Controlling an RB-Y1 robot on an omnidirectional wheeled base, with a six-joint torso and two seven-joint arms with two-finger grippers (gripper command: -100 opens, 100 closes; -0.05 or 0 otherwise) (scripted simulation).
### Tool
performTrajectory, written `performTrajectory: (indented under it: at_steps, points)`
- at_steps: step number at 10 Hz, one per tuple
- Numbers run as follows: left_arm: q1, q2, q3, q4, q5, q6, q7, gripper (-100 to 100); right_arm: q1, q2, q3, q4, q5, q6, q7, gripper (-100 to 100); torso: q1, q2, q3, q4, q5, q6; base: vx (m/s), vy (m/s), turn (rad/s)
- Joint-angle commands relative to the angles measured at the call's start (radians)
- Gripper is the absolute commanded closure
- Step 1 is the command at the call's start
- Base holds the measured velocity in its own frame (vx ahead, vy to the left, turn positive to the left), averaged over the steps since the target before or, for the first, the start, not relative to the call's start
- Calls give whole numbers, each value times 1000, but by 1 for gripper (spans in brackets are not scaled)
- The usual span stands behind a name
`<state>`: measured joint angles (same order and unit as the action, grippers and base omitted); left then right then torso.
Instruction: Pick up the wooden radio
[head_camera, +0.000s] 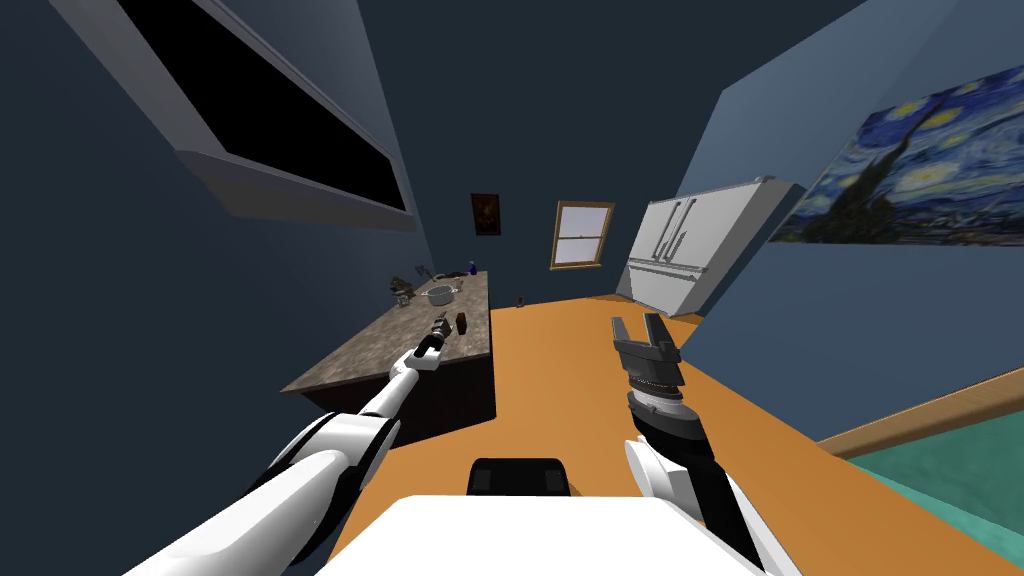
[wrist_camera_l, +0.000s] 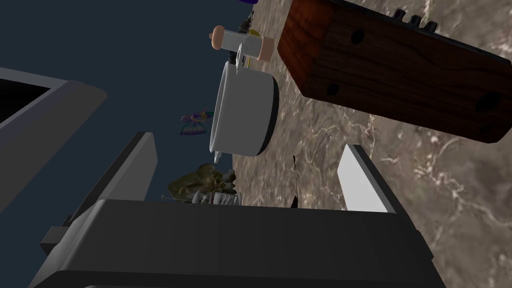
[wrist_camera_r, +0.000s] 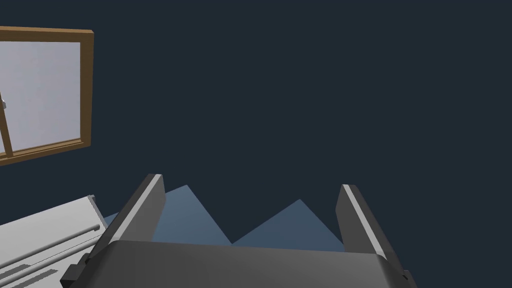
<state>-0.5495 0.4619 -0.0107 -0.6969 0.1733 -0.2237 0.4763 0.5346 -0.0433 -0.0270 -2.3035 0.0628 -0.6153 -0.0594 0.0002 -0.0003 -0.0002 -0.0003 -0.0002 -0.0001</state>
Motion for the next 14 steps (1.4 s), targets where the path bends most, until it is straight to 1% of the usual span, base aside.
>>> performTrajectory:
  at_steps: [1,2,3,7,8,9,10,11,12,13,14]
  points:
    - [0,1,-1,33,0,-3,1,-100,0,0,0,0,0,0,0,0,0,0,0,0,0,0,5,3,3]
    - [4,2,0,9,1,6,1,-100,0,0,0,0,0,0,0,0,0,0,0,0,0,0,0,0,0]
    - [5,3,0,9,1,8,2,100,0,0,0,0,0,0,0,0,0,0,0,0,0,0,0,0,0]
    - [7,2,-2,11,0,11,0,100,0,0,0,0,0,0,0,0,0,2,2,3,0,-1,0,0,0]
    - [7,1,-2,11,0,11,0,0,0,0,0,0,0,0,0,0,0,3,3,3,0,-1,0,0,0]
    - [57,-41,24,-39,9,28,-39,100,0,0,0,0,0,0,0,0,0,3,3,3,-1,-1,55,30,-108]
    - [65,-41,24,-35,9,28,-39,100,0,0,0,0,0,0,0,0,0,0,1,3,0,1,69,51,-77]
    - [93,-41,24,-90,9,28,-39,100,0,0,0,0,0,0,0,0,1,-1,0,1,1,1,33,26,1]
    - [132,-82,49,-128,19,60,-80,100,0,0,0,0,0,0,0,0,1,-2,-1,0,1,0,60,37,-87]
    - [169,-82,49,-179,19,60,-80,100,0,0,0,0,0,0,0,0,0,-4,-3,-2,3,4,54,44,-72]
    - [185,-82,49,-213,19,60,-80,100,0,0,0,0,0,0,0,0,0,-6,-5,-5,5,6,21,17,-22]
